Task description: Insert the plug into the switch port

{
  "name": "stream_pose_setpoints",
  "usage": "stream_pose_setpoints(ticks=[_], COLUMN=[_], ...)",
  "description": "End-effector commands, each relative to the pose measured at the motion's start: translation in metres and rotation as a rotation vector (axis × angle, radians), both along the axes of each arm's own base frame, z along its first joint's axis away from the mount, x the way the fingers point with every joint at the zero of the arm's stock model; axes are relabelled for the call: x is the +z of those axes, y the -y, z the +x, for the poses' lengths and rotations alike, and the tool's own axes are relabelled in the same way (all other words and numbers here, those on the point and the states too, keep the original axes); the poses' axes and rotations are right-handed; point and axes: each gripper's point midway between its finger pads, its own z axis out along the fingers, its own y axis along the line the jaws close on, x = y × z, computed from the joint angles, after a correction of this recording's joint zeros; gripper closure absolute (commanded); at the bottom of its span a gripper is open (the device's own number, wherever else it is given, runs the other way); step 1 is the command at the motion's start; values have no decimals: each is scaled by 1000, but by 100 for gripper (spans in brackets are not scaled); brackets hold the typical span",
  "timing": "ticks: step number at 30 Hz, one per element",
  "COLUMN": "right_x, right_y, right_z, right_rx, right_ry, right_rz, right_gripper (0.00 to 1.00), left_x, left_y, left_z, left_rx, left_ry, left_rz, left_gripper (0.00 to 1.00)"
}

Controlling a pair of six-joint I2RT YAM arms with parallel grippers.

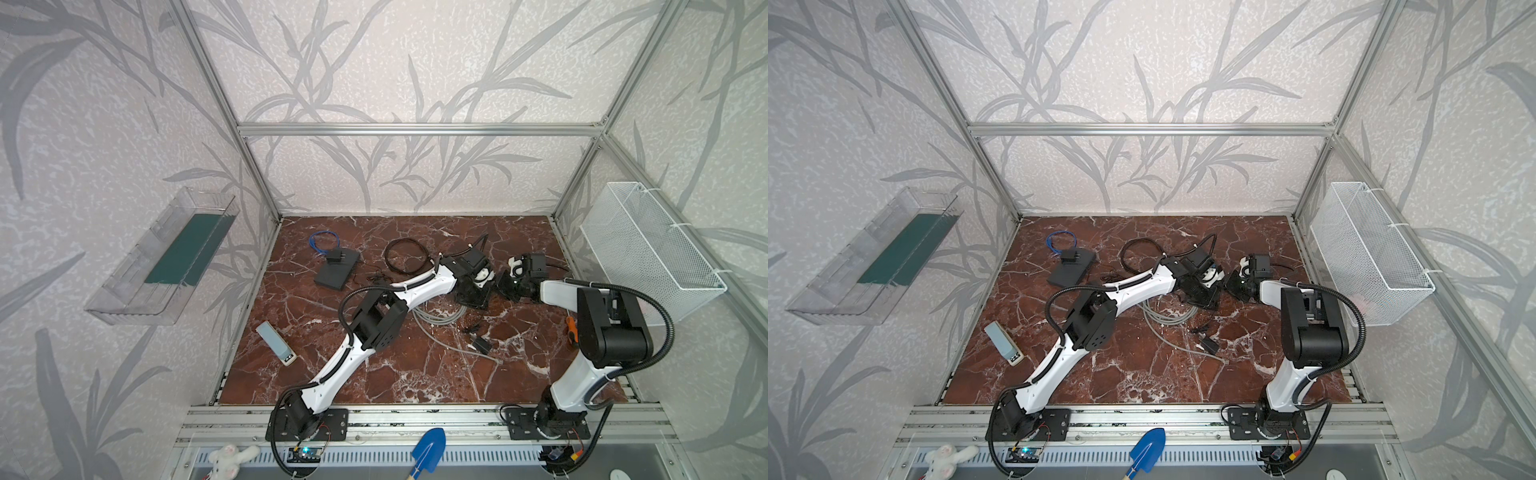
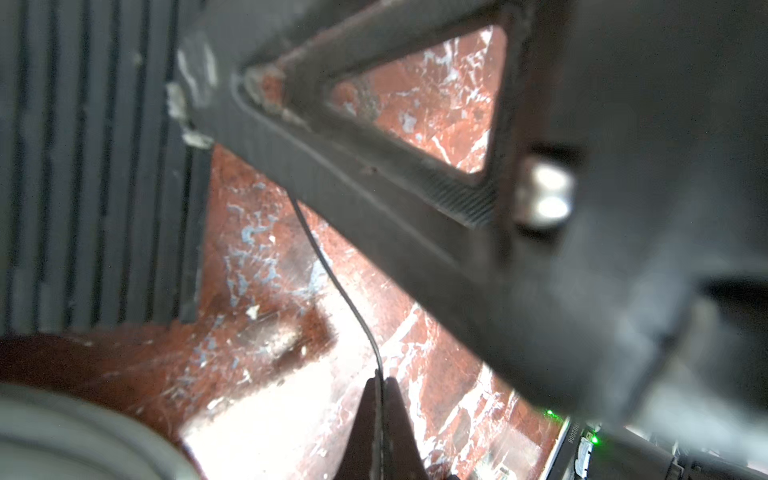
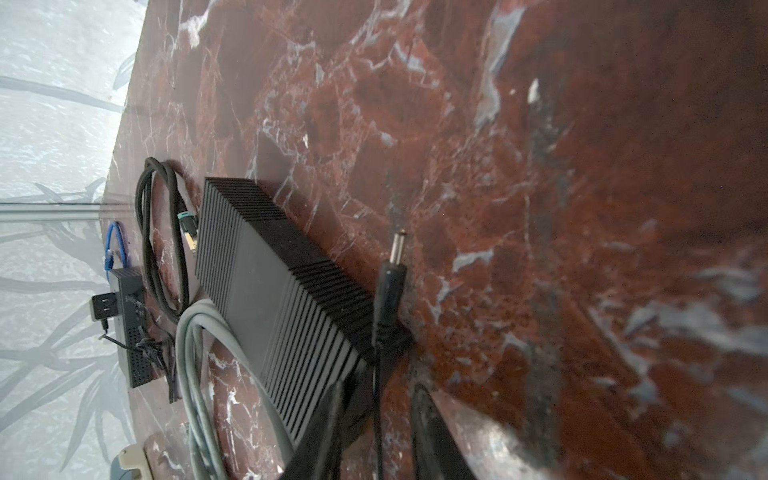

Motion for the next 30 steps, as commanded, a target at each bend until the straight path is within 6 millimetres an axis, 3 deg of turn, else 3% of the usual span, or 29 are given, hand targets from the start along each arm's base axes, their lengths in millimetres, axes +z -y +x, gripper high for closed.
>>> stream_pose_setpoints(ticks=[1,12,17,23,27,30], right_x=[-11,3,21,40,55,61], right_y=[0,-9,-8,-9,-27,-54], right_z=[1,-8,-13,-19,-27,-44], right_rx=[-6,26,67,165,305,458], right_ry=[-31,36,71,143,211,264], right_rz=[2,44,7,-63,-93,-130], right_gripper=[78,97,99,100,100,100], left_x=[33,42,63,115,121,114], left_y=[3,2,-6,-41,-74,-89], left_z=[-3,-4,3,19,49,64], left_rx=[-24,-23,-6,48,169,210], left_ry=[42,46,60,41,-22,-59], left_rz=[-57,-85,-99,-150,-178,-159], left_gripper=[98,97,77,67,66,66])
